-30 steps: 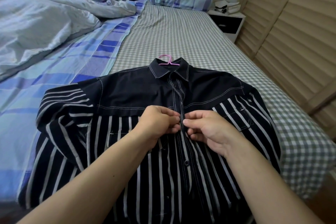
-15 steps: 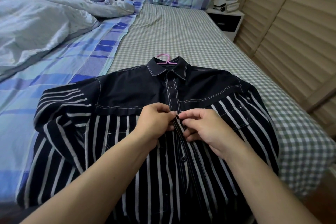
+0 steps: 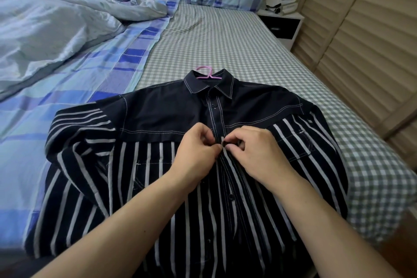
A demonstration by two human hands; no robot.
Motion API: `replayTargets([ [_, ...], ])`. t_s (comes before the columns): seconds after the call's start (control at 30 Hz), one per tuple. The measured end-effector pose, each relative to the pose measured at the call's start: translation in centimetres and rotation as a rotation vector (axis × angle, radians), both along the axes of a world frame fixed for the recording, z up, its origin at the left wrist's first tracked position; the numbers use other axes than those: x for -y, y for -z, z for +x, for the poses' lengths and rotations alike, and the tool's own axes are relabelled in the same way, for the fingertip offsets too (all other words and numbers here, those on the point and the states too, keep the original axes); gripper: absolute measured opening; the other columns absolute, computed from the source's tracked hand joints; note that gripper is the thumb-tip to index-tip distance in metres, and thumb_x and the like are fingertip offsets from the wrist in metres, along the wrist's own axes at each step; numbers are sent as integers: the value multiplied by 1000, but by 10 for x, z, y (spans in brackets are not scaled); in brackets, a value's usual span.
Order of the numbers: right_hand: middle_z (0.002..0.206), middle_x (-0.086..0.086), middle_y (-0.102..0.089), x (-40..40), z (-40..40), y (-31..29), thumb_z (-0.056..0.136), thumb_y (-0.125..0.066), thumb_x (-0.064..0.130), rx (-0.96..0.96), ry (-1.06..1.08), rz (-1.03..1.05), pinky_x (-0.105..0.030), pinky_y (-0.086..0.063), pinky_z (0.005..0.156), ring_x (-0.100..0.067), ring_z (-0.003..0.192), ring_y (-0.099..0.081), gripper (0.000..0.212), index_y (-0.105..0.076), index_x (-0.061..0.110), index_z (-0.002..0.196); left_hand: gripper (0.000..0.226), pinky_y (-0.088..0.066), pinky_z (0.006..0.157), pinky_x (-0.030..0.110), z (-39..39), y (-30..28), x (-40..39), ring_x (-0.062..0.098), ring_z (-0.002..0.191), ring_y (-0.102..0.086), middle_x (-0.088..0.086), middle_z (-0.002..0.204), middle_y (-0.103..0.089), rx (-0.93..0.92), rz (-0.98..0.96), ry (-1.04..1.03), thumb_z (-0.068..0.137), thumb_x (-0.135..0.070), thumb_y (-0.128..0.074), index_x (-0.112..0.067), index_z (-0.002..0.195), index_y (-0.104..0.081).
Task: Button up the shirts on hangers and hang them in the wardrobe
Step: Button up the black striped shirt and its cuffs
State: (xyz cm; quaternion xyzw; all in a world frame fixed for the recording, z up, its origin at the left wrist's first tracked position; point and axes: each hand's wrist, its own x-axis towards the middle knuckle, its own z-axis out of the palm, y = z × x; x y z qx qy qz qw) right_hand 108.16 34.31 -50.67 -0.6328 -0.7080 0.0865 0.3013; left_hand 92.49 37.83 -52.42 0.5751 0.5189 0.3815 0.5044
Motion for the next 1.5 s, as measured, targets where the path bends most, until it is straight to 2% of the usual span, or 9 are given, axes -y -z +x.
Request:
replayTargets([
  [0.17, 86, 2, -67, 2, -10, 11, 89, -71, 24, 155, 17, 93, -40, -54, 70, -24, 77, -64, 9, -71, 15, 92, 24, -53, 66, 43, -1, 2, -1, 19, 64, -59, 13, 81, -68, -54, 98, 27, 86, -2, -69, -21, 85, -54],
  [0.33, 75, 0, -63, 0, -14, 23, 85, -69, 15, 87, 115, 189, -39, -50, 58, -24, 66, -59, 7, -67, 10, 81, 19, -55, 68, 36, 3, -3, 1, 22, 70, -66, 2, 74, -66, -178, 148, 18, 85, -8, -69, -25, 83, -60],
  [0.57, 84, 7, -65, 5, -4, 16, 90, -64, 18, 36, 53, 67, -39, -53, 71, -18, 77, -61, 6, -70, 19, 87, 22, -44, 83, 37, 5, 2, 8, 23, 96, -49, -3, 98, -55, -784, 652, 148, 93, -25, -53, -24, 98, -74],
  [0.7, 103, 6, -72, -21, 17, -23, 95, -58, 10, -15, 216, 140, -28, -51, 88, -13, 95, -65, 21, -75, 19, 105, 20, -39, 98, 39, -19, -18, -19, 23, 111, -42, -7, 110, -52, -675, 513, 123, 96, -37, -62, -35, 109, -77],
  [0.97, 137, -7, -58, -182, 89, -30, 97, -49, 7, 391, 422, -365, -39, -48, 92, -30, 120, -55, 43, -56, 22, 137, 24, -35, 96, 41, -37, -15, -43, 23, 120, -42, -9, 120, -55, -872, 422, 93, 100, -43, -54, -41, 119, -67],
  [1.1, 120, -6, -64, -213, 105, -10, 104, -52, 34, 424, 307, -500, -35, -42, 79, -29, 100, -58, 24, -64, 18, 117, 20, -37, 90, 41, -37, -9, -47, 23, 111, -48, -9, 111, -58, -893, 567, 53, 96, -39, -59, -36, 112, -72],
  [1.27, 88, -2, -58, -243, 104, -24, 107, -46, 23, 408, 383, -61, -30, -33, 62, -27, 84, -57, 22, -64, 14, 98, 22, -41, 86, 42, -32, -12, -52, 24, 108, -53, -6, 112, -61, -869, 676, 5, 92, -35, -65, -30, 111, -74],
  [1.37, 112, -16, -65, -283, 110, -55, 107, -45, 21, 358, 446, 48, -32, -36, 72, -35, 104, -62, 26, -68, 11, 111, 39, -42, 103, 45, -31, -24, -48, 23, 126, -44, -4, 133, -56, -875, 653, 62, 96, -48, -53, -36, 130, -65],
  [1.5, 123, -23, -61, -323, 130, -77, 106, -46, 25, 426, 522, 46, -43, -47, 90, -41, 117, -56, 31, -66, 7, 122, 68, -2, 126, 38, -31, -21, -42, 17, 154, 7, -13, 168, -4, -1007, 363, 251, 93, -74, -26, -56, 156, -10],
])
